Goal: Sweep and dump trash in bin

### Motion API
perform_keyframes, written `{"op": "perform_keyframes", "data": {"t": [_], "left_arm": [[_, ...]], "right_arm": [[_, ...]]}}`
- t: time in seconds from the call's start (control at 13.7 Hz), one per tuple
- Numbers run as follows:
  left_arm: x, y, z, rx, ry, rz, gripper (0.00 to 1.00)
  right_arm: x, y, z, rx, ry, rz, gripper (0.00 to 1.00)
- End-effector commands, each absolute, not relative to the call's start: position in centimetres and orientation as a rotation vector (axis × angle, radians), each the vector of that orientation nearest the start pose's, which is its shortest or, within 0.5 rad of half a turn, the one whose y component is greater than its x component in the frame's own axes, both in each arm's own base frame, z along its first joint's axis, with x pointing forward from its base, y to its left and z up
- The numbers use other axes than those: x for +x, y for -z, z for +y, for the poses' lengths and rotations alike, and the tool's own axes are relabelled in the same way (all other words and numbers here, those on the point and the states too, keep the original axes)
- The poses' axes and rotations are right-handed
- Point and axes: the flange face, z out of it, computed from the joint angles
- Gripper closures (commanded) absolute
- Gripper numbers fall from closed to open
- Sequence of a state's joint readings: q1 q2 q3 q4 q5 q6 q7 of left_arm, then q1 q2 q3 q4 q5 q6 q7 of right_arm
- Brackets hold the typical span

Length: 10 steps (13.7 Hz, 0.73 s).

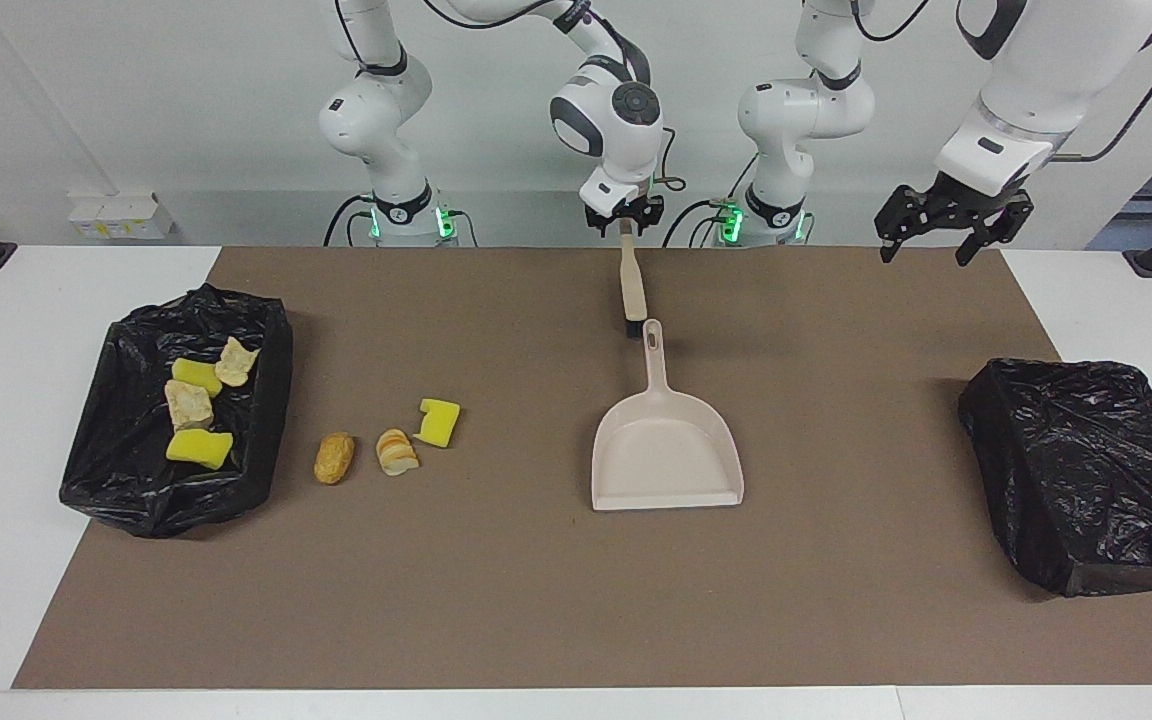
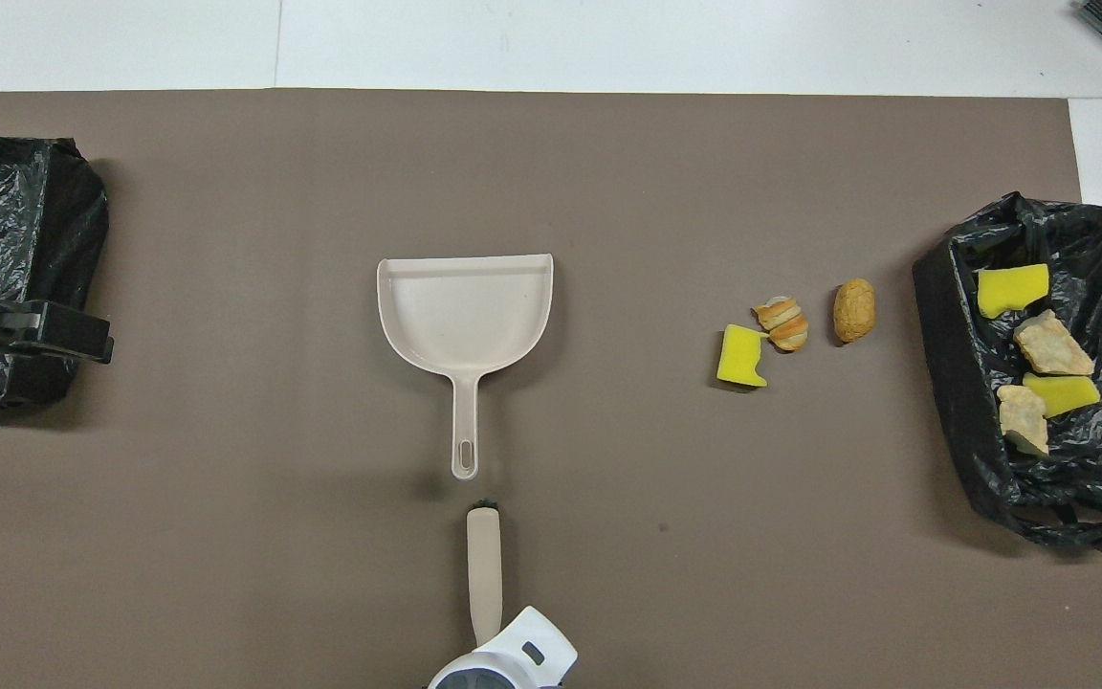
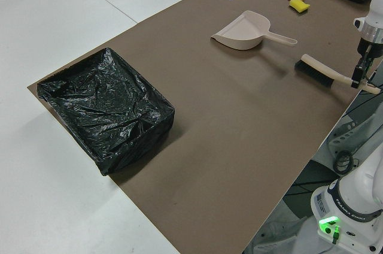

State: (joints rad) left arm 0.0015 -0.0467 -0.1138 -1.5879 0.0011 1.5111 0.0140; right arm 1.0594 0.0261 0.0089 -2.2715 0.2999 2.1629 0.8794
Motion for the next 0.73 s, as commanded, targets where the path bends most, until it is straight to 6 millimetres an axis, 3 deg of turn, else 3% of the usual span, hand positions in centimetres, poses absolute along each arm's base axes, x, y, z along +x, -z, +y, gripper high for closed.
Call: {"op": "perform_keyframes", "data": {"t": [0.0,0.07,0.36,0.51,0.66], "left_arm": [[52.2,-63.8,-6.3,-3.137,-0.015,0.185,0.00],[52.3,-63.7,-6.3,-3.137,-0.015,0.185,0.00],[52.2,-62.9,-6.4,-3.135,-0.042,0.187,0.00],[52.2,-62.9,-6.5,-3.137,-0.030,0.187,0.00],[52.1,-62.0,-9.2,-3.133,-0.044,0.252,0.00]], "right_arm": [[23.2,-33.7,44.9,-3.071,-0.415,0.027,0.92],[23.2,-33.6,44.9,-3.073,-0.417,0.025,1.00],[24.4,-34.2,44.3,-3.094,-0.433,0.034,1.00],[27.6,-36.7,42.4,-3.111,-0.432,0.084,1.00],[29.6,-40.8,40.0,-3.077,-0.379,0.137,1.00]]}}
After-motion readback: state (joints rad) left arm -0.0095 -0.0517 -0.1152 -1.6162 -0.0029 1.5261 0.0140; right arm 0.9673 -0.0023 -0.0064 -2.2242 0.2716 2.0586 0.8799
